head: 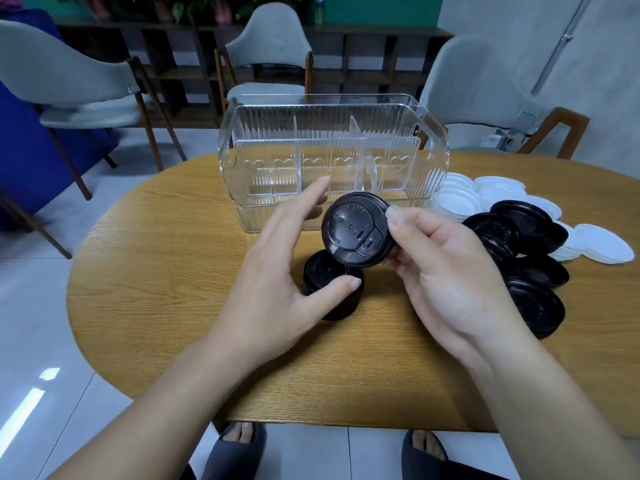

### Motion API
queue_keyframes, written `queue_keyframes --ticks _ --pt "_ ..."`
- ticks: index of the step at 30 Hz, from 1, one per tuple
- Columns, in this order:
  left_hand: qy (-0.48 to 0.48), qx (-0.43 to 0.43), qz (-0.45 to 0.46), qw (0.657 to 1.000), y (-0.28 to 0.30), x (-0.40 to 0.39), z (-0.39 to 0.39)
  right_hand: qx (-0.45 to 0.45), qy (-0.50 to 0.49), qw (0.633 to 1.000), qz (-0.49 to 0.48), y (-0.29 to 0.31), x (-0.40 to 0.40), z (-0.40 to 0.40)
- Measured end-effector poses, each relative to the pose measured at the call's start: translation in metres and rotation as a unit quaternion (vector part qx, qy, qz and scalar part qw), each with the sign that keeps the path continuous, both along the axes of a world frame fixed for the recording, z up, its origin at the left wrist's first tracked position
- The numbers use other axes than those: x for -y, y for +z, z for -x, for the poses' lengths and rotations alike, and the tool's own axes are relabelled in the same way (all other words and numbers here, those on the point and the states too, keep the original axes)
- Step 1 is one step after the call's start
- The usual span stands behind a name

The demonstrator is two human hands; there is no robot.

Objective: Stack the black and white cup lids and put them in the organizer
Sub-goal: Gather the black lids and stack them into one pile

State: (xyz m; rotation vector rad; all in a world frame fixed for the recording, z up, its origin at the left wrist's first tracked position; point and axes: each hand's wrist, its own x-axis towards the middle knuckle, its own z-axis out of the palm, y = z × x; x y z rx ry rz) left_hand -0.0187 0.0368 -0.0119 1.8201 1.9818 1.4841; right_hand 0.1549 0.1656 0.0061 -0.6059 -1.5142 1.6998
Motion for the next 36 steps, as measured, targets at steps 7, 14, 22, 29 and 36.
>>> queue_keyframes --ticks 7,14,22,29,36 --pt "-0.006 0.000 -0.044 0.999 0.001 0.001 -0.002 0.000 0.037 0.999 0.011 0.000 0.004 0.001" --pt "-0.021 0.008 -0.019 1.000 -0.004 0.005 -0.001 0.023 0.044 0.999 0.007 0.004 0.008 0.000" --pt "0.050 -0.035 -0.022 0.998 -0.010 0.002 0.001 0.188 -0.025 0.930 -0.315 0.006 0.020 -0.005" --pt "0.036 -0.038 0.030 0.998 -0.011 0.006 0.004 0.190 -0.056 0.927 -0.318 0.005 0.012 -0.005" --pt "0.000 0.058 0.161 0.985 -0.025 0.009 0.012 0.251 -0.013 0.914 -0.320 -0.003 0.009 -0.004"
